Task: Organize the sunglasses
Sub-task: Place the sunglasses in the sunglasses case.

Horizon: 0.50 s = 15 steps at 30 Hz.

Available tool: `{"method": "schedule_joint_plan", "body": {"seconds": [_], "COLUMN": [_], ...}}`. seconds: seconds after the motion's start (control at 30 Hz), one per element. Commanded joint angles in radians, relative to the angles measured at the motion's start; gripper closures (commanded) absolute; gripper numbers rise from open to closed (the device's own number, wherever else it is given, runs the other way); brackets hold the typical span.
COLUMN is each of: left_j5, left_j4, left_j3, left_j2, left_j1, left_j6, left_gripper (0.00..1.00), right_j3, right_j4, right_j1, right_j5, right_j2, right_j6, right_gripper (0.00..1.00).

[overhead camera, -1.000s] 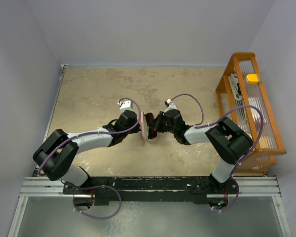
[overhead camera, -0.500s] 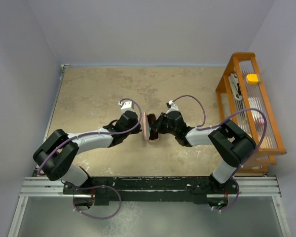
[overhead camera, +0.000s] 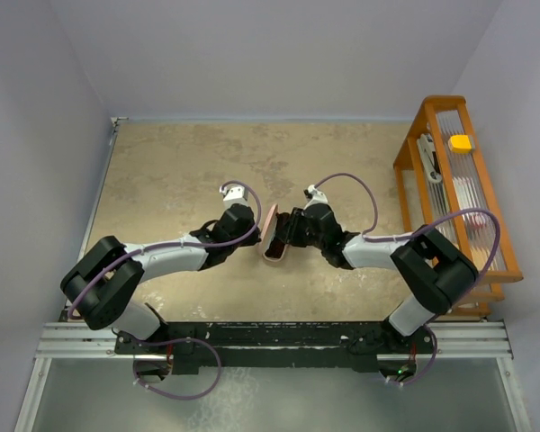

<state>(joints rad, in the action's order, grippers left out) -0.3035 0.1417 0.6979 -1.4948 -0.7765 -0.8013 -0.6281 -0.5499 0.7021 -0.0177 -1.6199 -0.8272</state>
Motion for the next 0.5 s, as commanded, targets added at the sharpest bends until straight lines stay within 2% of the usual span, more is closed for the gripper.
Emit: {"method": "schedule_joint_plan", "body": {"seconds": [0.0,0.27,0.47], "left_j5": [-0.011,-0.009,-0.011], "left_j4": [0.047,0.046,0.046], "left_j3": [0.030,0.041,0.045], "left_j2": [0.017,0.010,0.008], "left_j1": [-0.007,-0.012,-0.013], "left_j6": [-0.003,-0.001,0.003], "left_gripper": [1.00,1.00,1.00], "right_j3": [-0.017,-0.001,0.023], "right_j4": [0.060,0.092,0.171], "right_j1": [0.005,0.005,0.004], "right_j5": [-0.052,-0.079,-0.115], "right_j2": [0.056,0.104,0.210], "right_j6": [0.053,0.060,0.094], "right_gripper": [0.68,0.67,0.69]}}
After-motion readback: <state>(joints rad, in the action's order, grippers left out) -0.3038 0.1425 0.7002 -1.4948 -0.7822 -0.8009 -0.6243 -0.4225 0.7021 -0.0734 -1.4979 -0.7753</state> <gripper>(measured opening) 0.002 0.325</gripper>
